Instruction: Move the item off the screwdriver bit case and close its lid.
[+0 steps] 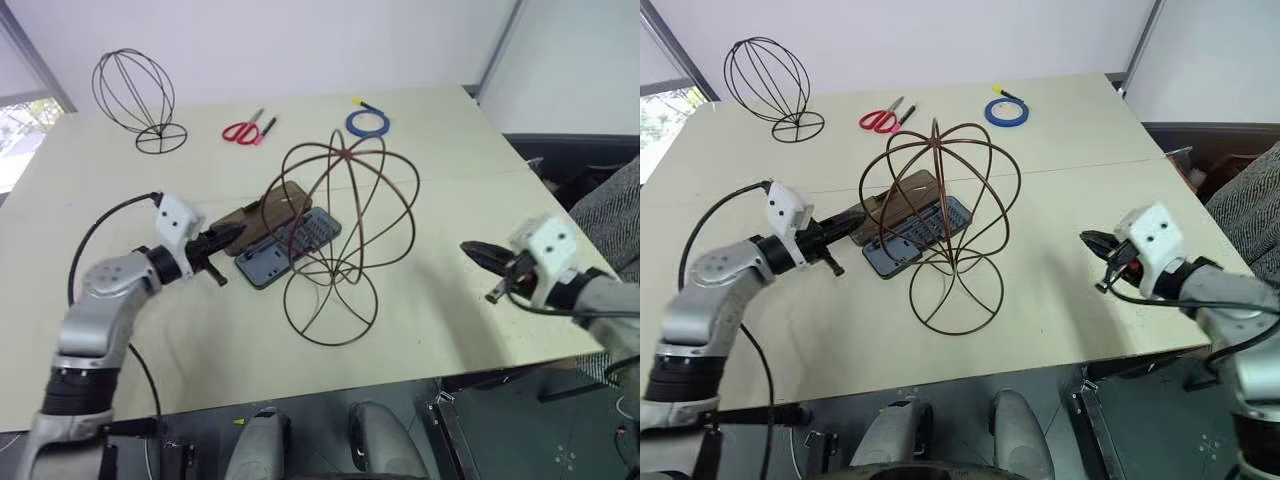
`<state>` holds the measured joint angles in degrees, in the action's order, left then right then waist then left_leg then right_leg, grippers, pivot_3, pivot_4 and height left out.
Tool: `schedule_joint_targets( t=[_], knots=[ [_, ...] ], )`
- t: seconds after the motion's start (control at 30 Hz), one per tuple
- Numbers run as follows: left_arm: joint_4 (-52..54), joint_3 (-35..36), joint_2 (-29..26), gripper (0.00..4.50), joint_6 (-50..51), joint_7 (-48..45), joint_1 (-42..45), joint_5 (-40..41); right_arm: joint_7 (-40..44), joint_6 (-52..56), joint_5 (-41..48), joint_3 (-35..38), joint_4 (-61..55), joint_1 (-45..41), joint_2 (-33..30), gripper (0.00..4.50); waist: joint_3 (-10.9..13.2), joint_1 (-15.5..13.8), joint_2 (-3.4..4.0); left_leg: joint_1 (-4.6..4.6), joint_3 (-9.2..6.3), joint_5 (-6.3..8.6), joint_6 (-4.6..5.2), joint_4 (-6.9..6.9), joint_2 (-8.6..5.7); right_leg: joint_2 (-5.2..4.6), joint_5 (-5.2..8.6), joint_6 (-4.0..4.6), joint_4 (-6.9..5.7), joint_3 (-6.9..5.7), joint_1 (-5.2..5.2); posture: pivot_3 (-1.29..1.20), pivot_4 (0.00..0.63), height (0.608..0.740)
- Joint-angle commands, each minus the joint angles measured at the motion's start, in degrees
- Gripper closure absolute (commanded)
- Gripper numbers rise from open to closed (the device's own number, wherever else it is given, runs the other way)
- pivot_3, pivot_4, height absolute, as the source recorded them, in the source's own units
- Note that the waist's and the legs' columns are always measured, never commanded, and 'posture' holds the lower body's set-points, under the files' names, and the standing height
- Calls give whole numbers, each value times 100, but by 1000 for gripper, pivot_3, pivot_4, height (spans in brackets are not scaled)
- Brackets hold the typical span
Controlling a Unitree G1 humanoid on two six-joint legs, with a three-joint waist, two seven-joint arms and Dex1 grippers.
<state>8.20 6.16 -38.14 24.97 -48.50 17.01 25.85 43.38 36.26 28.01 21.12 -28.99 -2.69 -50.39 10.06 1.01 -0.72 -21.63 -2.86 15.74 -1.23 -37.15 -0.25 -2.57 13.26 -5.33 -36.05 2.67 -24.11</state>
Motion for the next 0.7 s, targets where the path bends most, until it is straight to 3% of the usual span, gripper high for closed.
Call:
schedule_joint_targets(
  t=[0.03, 0.3, 0.7],
  knots=[
    [422, -20, -287, 4500, 279, -450, 8, 295, 151, 722, 937, 513, -510, -335, -308, 4449, 1, -9, -6, 0, 0, 0, 0, 0, 0, 0, 0, 0, 0, 0, 1, 0, 150, 740],
    [641, 80, -341, 4500, 687, -411, 164, 524, -56, 1476, 1868, 754, -762, -907, -627, 4449, 39, -35, -31, -5, -2, 0, 0, -3, 3, -1, 1, 2, 3, -1, 1, 0, 150, 740],
    [633, 66, -298, 4500, 780, -331, 315, 656, -54, 1351, 1737, 666, -997, -423, -666, 4449, 42, -34, -33, -19, 0, 0, 0, -6, 2, -4, 1, 2, 6, -1, -11, 0, 150, 740]
  ],
)
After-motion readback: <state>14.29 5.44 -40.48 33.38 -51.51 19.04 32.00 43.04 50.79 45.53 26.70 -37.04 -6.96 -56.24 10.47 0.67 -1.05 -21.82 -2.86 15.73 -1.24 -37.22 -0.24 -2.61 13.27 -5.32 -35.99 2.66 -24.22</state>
